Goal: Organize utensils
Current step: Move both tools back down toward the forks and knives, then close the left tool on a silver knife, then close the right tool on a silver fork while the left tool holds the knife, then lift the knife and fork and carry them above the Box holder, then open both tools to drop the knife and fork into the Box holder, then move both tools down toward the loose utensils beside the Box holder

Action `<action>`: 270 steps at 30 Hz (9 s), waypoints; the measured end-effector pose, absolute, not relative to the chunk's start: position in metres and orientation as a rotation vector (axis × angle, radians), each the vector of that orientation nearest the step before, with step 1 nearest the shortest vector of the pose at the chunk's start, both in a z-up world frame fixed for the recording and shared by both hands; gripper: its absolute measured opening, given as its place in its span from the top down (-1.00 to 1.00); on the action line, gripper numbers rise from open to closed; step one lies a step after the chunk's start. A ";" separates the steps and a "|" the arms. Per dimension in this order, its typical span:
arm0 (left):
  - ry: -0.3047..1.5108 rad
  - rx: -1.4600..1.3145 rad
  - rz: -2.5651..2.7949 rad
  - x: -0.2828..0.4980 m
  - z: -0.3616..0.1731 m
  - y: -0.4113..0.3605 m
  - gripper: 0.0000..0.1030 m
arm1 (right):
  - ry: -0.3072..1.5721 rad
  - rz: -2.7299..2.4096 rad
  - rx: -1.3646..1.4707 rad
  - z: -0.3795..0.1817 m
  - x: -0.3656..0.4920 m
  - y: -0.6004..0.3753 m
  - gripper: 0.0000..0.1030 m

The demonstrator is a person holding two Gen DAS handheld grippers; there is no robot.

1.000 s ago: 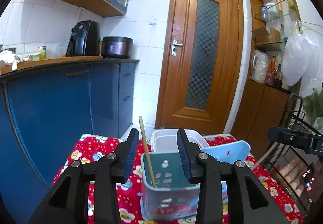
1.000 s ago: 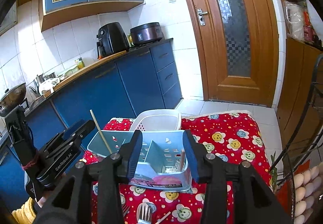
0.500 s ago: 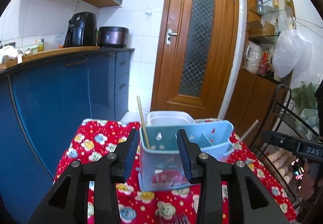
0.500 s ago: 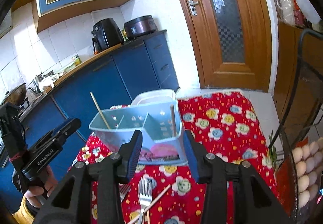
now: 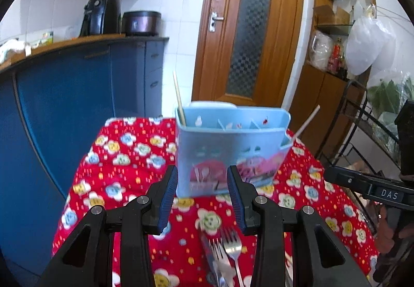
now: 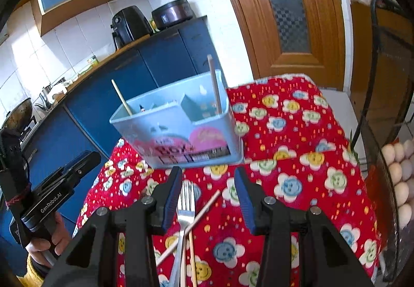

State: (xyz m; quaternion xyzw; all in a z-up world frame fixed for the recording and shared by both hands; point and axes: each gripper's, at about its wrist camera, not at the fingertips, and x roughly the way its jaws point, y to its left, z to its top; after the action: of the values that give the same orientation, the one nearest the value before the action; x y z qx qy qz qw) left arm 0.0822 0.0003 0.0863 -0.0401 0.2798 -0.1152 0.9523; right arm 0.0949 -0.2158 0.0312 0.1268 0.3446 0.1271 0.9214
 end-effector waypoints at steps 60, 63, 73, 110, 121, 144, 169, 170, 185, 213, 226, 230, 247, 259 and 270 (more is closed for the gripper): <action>0.903 -0.190 -0.280 0.107 -0.017 0.014 0.91 | 0.867 0.285 0.320 -0.034 0.096 -0.207 0.13; 0.869 -0.221 -0.262 0.103 -0.011 0.024 0.94 | 0.853 0.308 0.285 -0.030 0.100 -0.198 0.13; 0.773 -0.232 -0.218 0.091 0.009 0.041 0.95 | 0.835 0.386 0.139 -0.029 0.126 -0.169 0.12; 0.652 -0.271 -0.256 0.069 0.045 0.039 0.95 | 0.503 0.379 0.167 0.035 0.076 -0.183 0.57; 0.617 -0.272 -0.265 0.058 0.058 0.036 0.95 | 0.482 0.334 0.191 0.043 0.060 -0.190 0.58; 0.476 -0.244 -0.275 0.052 0.104 0.029 0.95 | 0.424 0.258 0.187 0.078 0.054 -0.203 0.93; 0.209 -0.189 -0.206 0.093 0.202 0.015 0.95 | 0.277 0.186 0.013 0.166 0.064 -0.208 0.93; 0.194 -0.187 -0.202 0.097 0.207 0.014 0.95 | 0.275 0.182 0.010 0.168 0.067 -0.207 0.94; 0.096 -0.143 -0.154 0.166 0.217 0.000 0.95 | 0.287 0.060 -0.067 0.175 0.127 -0.220 0.93; 0.276 -0.114 -0.222 0.204 0.125 -0.006 0.95 | 0.584 0.165 -0.169 0.111 0.207 -0.179 0.90; 0.321 -0.149 -0.252 0.196 0.124 0.001 0.23 | 0.517 0.207 -0.021 0.132 0.190 -0.189 0.45; 0.325 -0.147 -0.254 0.188 0.129 0.002 0.21 | 0.486 0.212 0.006 0.142 0.180 -0.191 0.41; 0.358 -0.107 -0.282 0.133 0.156 -0.006 0.20 | 0.460 0.215 0.062 0.144 0.109 -0.203 0.40; 0.428 -0.078 -0.295 0.089 0.142 -0.008 0.20 | 0.534 0.211 0.155 0.103 0.071 -0.215 0.39; 0.516 -0.108 -0.275 0.071 0.110 0.006 0.20 | 0.658 0.207 0.236 0.053 0.070 -0.212 0.38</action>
State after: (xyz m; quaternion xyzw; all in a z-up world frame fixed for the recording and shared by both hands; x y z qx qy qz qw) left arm 0.0714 0.0062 0.1097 -0.0534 0.2543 -0.1354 0.9561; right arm 0.0700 -0.2119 0.0534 0.1154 0.3218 0.1012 0.9343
